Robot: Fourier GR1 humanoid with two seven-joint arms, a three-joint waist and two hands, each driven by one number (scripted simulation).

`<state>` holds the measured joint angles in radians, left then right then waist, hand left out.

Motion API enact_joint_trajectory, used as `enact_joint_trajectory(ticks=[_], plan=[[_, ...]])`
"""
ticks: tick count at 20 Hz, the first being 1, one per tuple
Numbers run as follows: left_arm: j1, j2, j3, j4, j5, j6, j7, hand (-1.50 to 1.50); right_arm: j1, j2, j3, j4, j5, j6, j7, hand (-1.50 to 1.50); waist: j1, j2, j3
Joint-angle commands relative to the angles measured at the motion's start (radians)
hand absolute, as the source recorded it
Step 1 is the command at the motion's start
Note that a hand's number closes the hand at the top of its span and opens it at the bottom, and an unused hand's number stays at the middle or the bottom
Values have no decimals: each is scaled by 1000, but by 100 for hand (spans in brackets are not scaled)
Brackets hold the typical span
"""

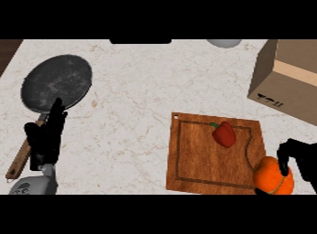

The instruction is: Pick the squash from the cutting board and place it in the cardboard box

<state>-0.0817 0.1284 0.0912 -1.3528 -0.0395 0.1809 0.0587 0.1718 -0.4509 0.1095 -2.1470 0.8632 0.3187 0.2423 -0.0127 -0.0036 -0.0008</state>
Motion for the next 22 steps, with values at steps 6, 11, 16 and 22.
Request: enact_joint_trajectory(ticks=[6, 11, 16, 22], plan=[[-19, 26, 44, 50, 27, -28, -38, 0, -58, -22, -352, -238, -277, 172, 93, 150, 3, 2, 0], [-44, 1, 1, 71, -16, -10, -19, 0, -268, -109, -480, -101, -303, 243, 116, 150, 11, 4, 0], [-58, -17, -10, 43, -23, 7, -1, 0, -410, -142, -503, 95, -286, 191, 79, 150, 18, 4, 0], [-49, 9, 21, 81, 15, -47, -60, 0, -500, -190, -539, 527, -231, 22, -195, 150, 28, 9, 1]])
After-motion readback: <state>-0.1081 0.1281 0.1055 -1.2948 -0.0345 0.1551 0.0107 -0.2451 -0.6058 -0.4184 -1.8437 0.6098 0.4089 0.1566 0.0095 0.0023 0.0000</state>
